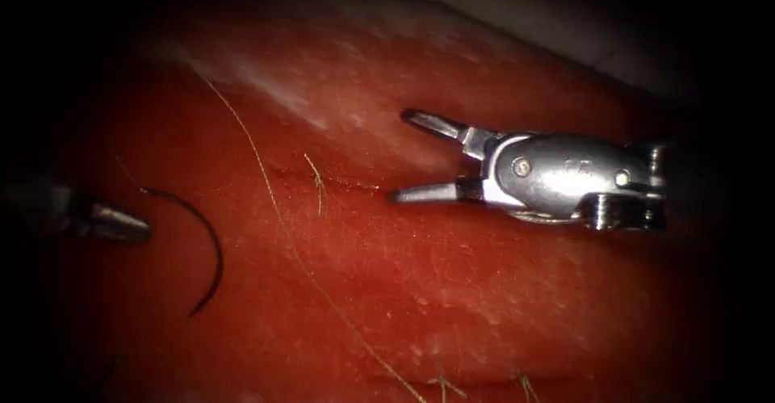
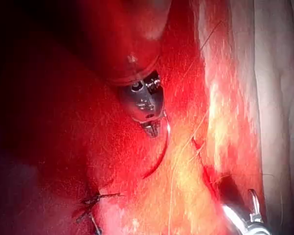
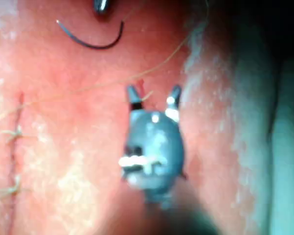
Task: Wound Closure
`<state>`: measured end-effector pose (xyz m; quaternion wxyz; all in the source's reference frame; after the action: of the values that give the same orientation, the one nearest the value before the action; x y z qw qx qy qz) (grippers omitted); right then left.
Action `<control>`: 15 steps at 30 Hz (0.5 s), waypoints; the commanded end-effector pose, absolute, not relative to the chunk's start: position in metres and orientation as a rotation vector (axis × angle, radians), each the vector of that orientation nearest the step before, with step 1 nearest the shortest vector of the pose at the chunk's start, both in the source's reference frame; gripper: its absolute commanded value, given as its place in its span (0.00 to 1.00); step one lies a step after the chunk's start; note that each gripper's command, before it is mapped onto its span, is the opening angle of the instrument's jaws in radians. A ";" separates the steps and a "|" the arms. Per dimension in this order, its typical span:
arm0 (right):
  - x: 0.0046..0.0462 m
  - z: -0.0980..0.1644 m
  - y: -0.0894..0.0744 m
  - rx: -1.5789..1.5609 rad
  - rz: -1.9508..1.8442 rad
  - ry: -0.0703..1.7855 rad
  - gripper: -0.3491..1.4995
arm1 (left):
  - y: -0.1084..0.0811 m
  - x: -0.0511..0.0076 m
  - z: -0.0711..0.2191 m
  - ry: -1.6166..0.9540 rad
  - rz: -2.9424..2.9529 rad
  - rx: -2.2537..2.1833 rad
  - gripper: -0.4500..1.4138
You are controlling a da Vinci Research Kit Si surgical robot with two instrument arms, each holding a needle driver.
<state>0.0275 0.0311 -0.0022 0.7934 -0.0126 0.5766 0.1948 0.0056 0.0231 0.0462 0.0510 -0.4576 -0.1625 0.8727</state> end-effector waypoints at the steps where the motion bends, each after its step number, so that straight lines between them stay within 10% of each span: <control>1: 0.0282 -0.002 0.031 -0.029 0.416 1.243 0.99 | 0.022 0.0059 0.047 -0.614 2.652 -1.274 0.40; 15: 0.0262 -0.002 0.031 -0.021 0.409 1.247 0.96 | 0.024 0.0136 0.043 -0.887 2.618 -0.943 0.57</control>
<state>0.0255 0.0310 -0.0022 0.7929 -0.0092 0.5788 0.1902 0.0142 0.0246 0.0419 0.1116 -0.3198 -0.3021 0.8910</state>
